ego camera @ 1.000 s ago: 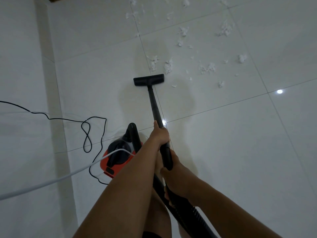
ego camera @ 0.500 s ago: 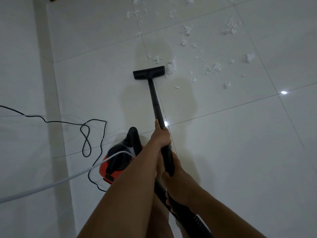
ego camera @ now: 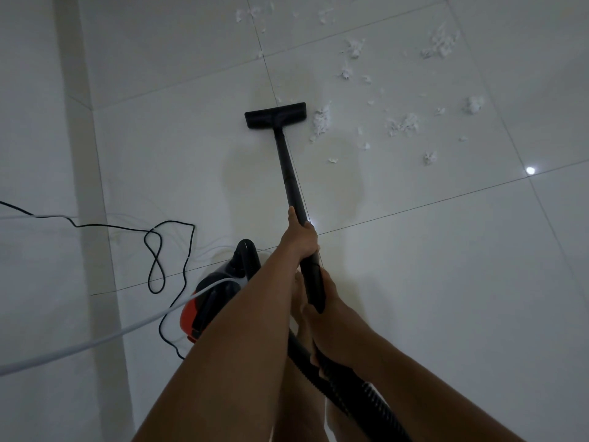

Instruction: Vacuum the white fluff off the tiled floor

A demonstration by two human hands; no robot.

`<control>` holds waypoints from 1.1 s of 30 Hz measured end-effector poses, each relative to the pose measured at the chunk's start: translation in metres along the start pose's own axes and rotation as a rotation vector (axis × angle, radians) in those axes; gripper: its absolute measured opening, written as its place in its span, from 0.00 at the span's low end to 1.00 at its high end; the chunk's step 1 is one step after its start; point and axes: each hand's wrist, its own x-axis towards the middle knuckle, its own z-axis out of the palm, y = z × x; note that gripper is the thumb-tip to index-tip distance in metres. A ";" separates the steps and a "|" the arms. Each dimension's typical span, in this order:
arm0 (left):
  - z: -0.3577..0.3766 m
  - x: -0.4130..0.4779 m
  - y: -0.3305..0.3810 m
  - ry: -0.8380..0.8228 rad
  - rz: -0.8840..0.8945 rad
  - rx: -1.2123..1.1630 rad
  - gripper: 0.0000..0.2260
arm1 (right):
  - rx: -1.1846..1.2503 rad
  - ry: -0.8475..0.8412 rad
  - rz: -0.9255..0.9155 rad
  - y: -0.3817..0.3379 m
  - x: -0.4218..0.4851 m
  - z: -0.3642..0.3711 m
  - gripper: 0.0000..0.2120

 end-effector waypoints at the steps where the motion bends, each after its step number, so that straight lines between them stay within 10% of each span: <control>1: 0.000 0.004 0.002 0.003 0.002 0.004 0.31 | -0.001 0.001 -0.004 -0.001 0.004 -0.001 0.33; 33: -0.043 0.095 0.086 0.037 0.031 0.071 0.31 | 0.010 -0.006 0.016 -0.078 0.101 -0.040 0.35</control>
